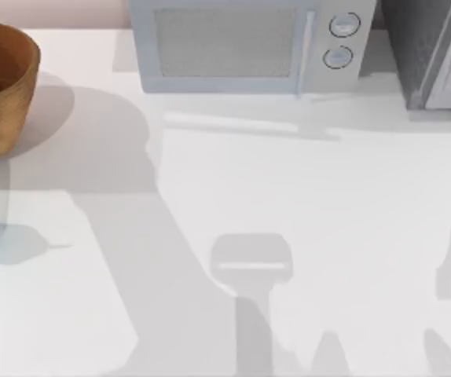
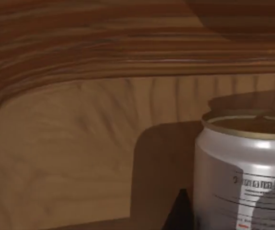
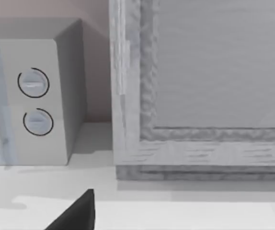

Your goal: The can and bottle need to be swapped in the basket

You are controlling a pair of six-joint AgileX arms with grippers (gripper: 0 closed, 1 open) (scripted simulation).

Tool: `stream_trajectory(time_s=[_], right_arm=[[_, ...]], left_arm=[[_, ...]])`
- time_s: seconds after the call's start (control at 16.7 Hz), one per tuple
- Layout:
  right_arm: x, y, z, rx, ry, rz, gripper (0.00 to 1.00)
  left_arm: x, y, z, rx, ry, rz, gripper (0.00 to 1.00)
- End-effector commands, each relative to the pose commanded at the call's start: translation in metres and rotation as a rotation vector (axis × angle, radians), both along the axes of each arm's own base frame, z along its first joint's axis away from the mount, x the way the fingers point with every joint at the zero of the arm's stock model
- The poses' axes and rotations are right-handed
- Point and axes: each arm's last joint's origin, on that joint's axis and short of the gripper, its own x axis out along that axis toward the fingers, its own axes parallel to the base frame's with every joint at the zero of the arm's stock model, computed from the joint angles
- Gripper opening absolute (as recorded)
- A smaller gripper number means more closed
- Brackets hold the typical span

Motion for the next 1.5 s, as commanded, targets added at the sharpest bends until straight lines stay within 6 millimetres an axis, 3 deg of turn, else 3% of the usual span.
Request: stream_trajectory(time_s=[0.18, 0.24, 0.66, 0.72, 0.84, 1.02, 1.26, 1.5], right_arm=[[0.000, 0.000, 0.000, 0.000, 0.000, 0.000, 1.00], [0.000, 0.000, 0.000, 0.000, 0.000, 0.000, 1.00], [0.000, 0.000, 0.000, 0.000, 0.000, 0.000, 1.00], [0.000, 0.000, 0.000, 0.000, 0.000, 0.000, 1.00], [0.000, 0.000, 0.000, 0.000, 0.000, 0.000, 1.00], [0.000, 0.000, 0.000, 0.000, 0.000, 0.000, 1.00], [0.000, 0.000, 0.000, 0.000, 0.000, 0.000, 1.00], [0.000, 0.000, 0.000, 0.000, 0.000, 0.000, 1.00]], left_arm=[[0.000, 0.000, 0.000, 0.000, 0.000, 0.000, 0.02], [0.000, 0.000, 0.000, 0.000, 0.000, 0.000, 0.00], [0.000, 0.000, 0.000, 0.000, 0.000, 0.000, 0.00], [-0.007, -0.004, 0.022, -0.003, -0.025, -0.006, 0.00], [-0.008, -0.004, 0.024, 0.002, -0.030, -0.001, 0.00], [-0.018, -0.002, 0.044, 0.037, -0.085, 0.031, 0.00], [-0.055, -0.013, 0.097, 0.119, -0.245, 0.075, 0.00], [-0.131, -0.043, 0.158, 0.207, -0.498, 0.106, 0.00]])
